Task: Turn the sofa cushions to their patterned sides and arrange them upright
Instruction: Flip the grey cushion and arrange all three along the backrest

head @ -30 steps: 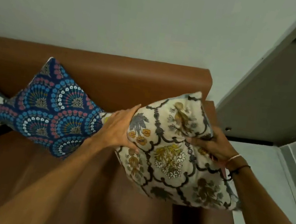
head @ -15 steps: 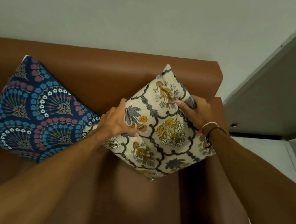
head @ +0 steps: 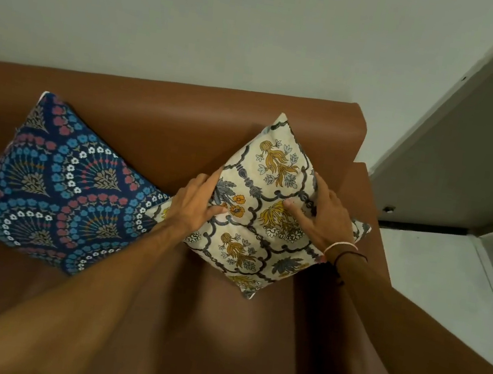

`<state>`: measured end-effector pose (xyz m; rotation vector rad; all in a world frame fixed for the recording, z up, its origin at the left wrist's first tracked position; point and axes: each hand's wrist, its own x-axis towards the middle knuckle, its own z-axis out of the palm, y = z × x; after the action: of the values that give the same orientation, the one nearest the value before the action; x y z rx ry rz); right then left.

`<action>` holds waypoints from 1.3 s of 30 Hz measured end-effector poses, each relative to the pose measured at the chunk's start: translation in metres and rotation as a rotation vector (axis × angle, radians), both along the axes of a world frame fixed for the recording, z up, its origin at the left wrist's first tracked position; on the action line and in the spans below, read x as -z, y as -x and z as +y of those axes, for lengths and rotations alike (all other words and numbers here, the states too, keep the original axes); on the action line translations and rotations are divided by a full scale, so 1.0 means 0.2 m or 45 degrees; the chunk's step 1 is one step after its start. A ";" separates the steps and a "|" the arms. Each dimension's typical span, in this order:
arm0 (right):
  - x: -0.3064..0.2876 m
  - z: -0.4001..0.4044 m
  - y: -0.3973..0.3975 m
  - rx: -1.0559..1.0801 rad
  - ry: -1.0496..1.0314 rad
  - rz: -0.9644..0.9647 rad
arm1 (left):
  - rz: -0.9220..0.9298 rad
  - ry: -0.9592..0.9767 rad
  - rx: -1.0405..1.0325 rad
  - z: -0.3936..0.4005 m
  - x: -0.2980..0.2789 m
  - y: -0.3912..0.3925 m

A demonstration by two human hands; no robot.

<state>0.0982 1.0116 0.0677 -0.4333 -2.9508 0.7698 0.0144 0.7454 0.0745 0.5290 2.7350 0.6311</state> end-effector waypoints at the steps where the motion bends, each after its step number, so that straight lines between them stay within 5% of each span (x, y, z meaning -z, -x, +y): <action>1: 0.01 0.00 -0.01 0.011 0.010 -0.002 | 0.006 0.019 0.015 0.02 -0.01 0.00; 4: 0.01 -0.02 -0.02 0.064 -0.044 -0.014 | -0.011 -0.004 0.024 0.04 -0.02 -0.01; 8: -0.08 -0.13 -0.05 -0.044 -0.450 0.289 | -0.119 -0.128 0.072 -0.05 -0.06 0.00; 16: -0.03 -0.82 0.10 -0.837 -0.653 0.362 | 0.114 0.813 0.402 -0.60 -0.04 0.27; 21: 0.11 -0.87 0.24 -0.601 -0.731 0.026 | 0.044 1.217 0.679 -0.68 0.07 0.46; 25: 0.12 -0.76 0.32 -0.357 -0.826 -0.229 | 0.097 1.214 0.820 -0.75 0.07 0.45; 39: 0.11 -1.03 0.33 -0.191 -0.889 -0.376 | 0.365 0.827 1.059 -1.08 0.00 0.38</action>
<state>0.0326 0.8064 0.0463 -0.2845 -3.2679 -0.3733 -0.0612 0.5292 0.0740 1.4985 2.3870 -0.5424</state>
